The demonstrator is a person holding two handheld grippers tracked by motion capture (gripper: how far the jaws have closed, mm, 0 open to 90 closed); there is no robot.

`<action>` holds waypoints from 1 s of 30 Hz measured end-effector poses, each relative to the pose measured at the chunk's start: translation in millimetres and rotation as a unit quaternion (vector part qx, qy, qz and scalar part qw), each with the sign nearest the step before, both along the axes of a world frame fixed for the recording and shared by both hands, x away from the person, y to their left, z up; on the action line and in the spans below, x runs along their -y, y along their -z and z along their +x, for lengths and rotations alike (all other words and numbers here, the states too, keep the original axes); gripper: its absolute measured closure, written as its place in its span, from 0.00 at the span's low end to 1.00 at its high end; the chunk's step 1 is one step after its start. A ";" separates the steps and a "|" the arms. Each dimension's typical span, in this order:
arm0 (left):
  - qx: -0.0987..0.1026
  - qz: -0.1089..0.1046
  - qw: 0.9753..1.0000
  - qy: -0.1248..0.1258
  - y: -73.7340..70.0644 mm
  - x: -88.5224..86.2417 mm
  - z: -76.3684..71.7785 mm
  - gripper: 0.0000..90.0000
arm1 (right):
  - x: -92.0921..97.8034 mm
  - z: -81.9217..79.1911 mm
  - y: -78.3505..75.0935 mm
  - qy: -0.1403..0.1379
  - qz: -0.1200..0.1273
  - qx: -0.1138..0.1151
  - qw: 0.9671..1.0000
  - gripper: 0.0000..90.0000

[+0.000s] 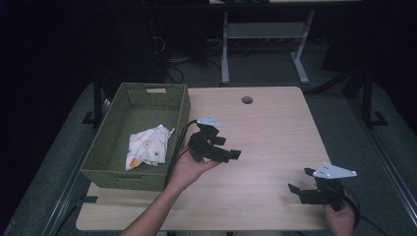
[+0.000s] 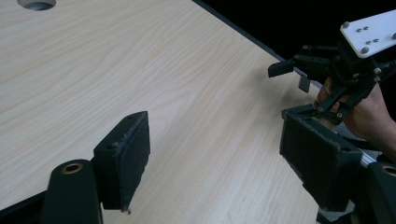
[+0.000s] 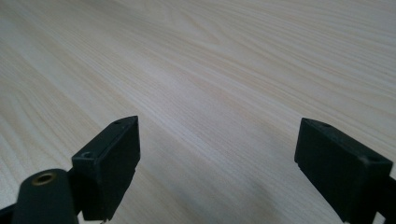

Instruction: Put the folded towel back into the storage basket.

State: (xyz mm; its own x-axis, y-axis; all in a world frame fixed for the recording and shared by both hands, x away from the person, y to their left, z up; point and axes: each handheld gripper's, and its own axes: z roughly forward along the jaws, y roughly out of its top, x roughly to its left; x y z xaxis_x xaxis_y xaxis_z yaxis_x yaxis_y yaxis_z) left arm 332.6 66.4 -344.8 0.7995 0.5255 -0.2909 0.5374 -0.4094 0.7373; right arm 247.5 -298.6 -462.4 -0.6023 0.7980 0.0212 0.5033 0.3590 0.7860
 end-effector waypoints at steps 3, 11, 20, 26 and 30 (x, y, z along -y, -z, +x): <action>-0.003 -0.003 1.000 -0.001 5.5 3.3 0.0 0.27 | 0.1 -0.4 0.1 0.000 -0.001 -0.001 1.000 0.15; -0.011 -0.007 1.000 0.000 15.4 12.6 -0.6 0.26 | 2.2 0.0 0.8 0.003 -0.001 0.000 1.000 0.15; -0.011 -0.010 1.000 0.001 20.5 18.4 -3.2 0.26 | 3.2 -0.5 1.2 0.008 0.001 -0.001 1.000 0.15; -0.006 -0.010 1.000 0.000 25.2 20.4 -7.7 0.25 | 2.9 -0.5 1.8 0.008 0.000 0.000 1.000 0.15; -0.007 -0.011 1.000 -0.001 30.9 20.2 -10.5 0.25 | 2.5 -0.9 2.1 0.009 0.000 -0.003 1.000 0.15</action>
State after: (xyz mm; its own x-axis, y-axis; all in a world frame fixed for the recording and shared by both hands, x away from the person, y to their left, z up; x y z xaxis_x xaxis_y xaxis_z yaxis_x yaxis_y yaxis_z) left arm 322.1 46.1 -375.7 0.7939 0.5207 -0.3142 0.5492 -0.3921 0.7380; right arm 246.6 -301.1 -464.5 -0.5883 0.8083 0.0244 0.5134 0.3500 0.7835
